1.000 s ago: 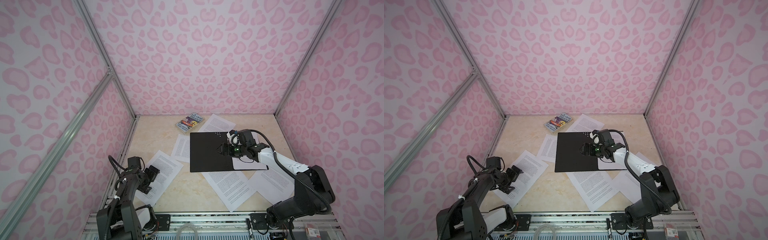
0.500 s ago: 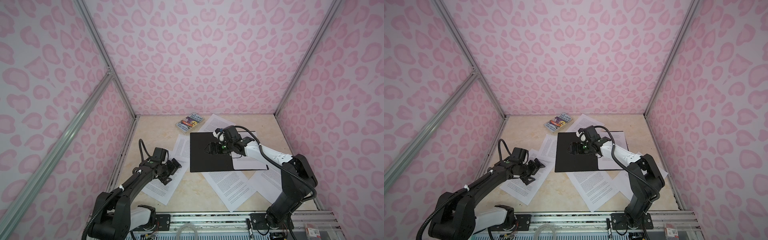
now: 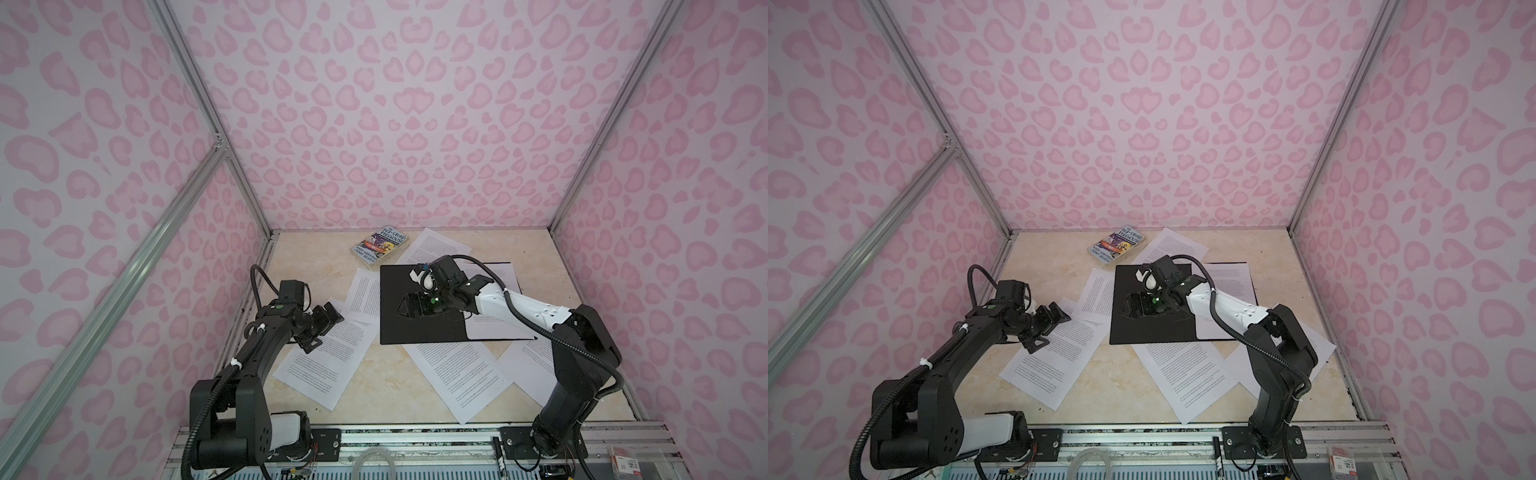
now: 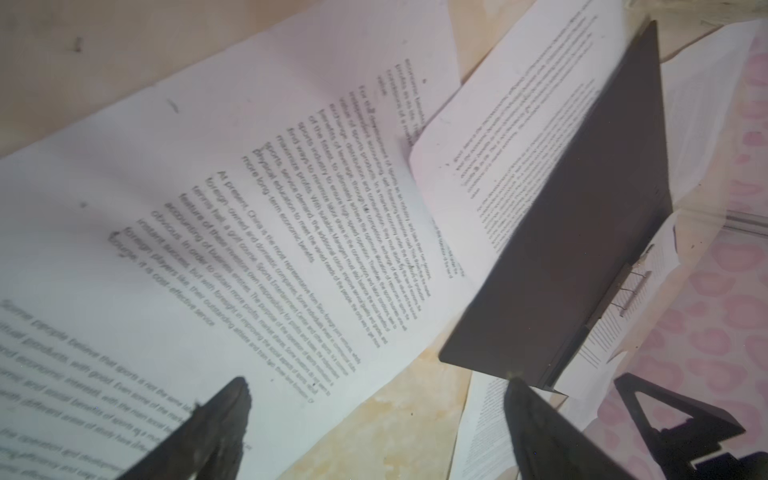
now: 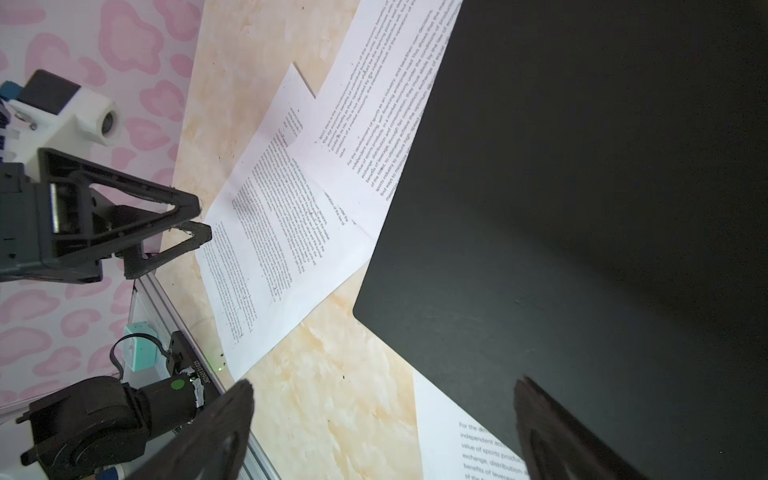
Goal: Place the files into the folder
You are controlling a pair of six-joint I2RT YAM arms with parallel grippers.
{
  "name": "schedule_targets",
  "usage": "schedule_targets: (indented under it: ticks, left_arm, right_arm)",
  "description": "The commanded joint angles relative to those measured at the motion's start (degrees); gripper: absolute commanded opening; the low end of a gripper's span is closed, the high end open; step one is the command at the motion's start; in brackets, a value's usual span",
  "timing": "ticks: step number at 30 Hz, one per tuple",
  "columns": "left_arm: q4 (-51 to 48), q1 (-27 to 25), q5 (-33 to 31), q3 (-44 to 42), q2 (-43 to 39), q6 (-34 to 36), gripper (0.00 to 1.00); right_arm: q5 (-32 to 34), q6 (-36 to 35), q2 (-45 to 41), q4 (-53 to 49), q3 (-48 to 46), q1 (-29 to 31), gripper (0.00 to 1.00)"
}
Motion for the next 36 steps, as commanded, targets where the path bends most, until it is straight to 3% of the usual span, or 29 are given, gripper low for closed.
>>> schedule_targets:
  ticks: [1, 11, 16, 28, 36]
  left_arm:
    - [-3.6, 0.7, 0.6, -3.0, -0.4, 3.7, 0.97]
    - [-1.6, 0.4, -0.2, -12.4, -3.7, -1.1, 0.97]
    - [3.6, -3.1, 0.8, -14.8, -1.8, -4.3, 0.97]
    - [15.4, -23.1, 0.4, -6.7, 7.5, -19.4, 0.97]
    - [18.4, -26.3, 4.1, 1.7, 11.6, -20.6, 0.97]
  right_arm:
    - [-0.4, -0.6, -0.2, 0.0, -0.7, 0.1, 0.97]
    - [-1.1, -1.0, 0.2, -0.3, -1.2, 0.1, 0.97]
    - [-1.0, -1.9, 0.8, -1.6, 0.0, -0.1, 0.97]
    - [0.7, -3.3, 2.8, -4.6, 2.9, -0.1, 0.97]
    - [0.6, -2.4, 3.4, -4.0, 2.8, -0.1, 0.97]
